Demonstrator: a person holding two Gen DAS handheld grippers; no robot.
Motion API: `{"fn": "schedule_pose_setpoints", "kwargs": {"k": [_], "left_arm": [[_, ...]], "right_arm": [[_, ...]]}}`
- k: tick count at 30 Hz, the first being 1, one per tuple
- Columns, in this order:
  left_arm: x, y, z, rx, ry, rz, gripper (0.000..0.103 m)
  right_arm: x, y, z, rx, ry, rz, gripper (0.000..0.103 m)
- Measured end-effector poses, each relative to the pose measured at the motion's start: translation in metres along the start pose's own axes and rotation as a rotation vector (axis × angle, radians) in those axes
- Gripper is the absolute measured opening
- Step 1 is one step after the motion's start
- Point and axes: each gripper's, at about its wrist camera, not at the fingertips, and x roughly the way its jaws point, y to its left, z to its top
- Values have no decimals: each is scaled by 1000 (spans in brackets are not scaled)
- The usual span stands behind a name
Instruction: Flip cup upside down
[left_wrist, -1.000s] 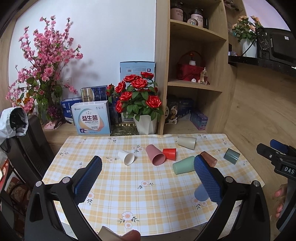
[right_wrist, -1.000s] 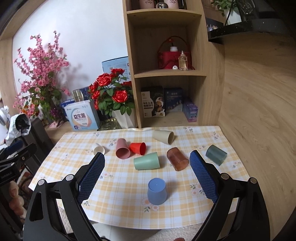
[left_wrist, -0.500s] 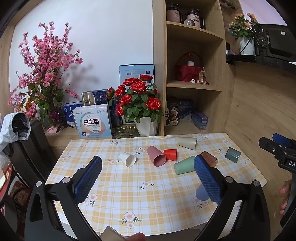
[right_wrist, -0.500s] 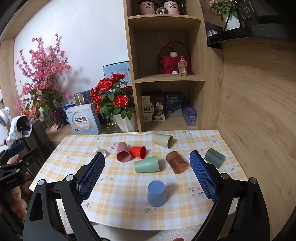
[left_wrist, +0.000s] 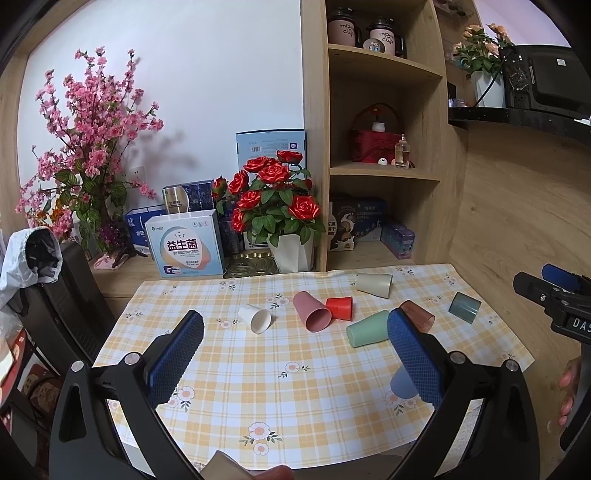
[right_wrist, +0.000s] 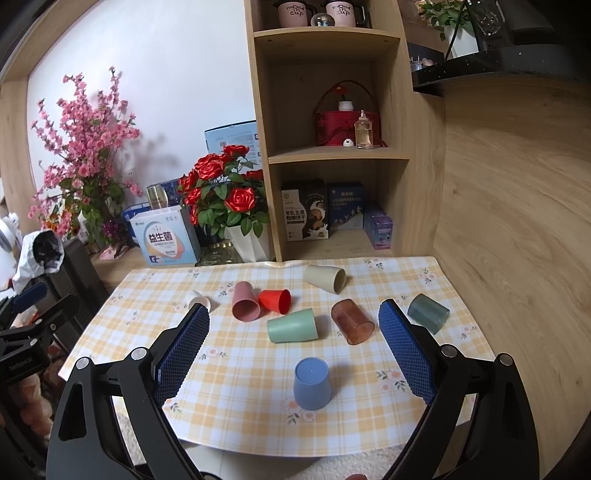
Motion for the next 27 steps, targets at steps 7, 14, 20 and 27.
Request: {"fn": "schedule_pose_setpoints", "kwargs": {"k": [7, 14, 20, 27], "left_arm": [[-2, -1, 0, 0, -1, 3, 97], [-3, 0, 0, -5, -4, 8, 97], [-3, 0, 0, -14, 1, 8, 97], [-2, 2, 0, -21, -1, 19, 97]], "right_arm": [[-1, 0, -1, 2, -5, -5, 90], [-1, 0, -1, 1, -5, -7, 90], [-1, 1, -2, -2, -1, -8, 90], [0, 2, -2, -1, 1, -8, 90]]}}
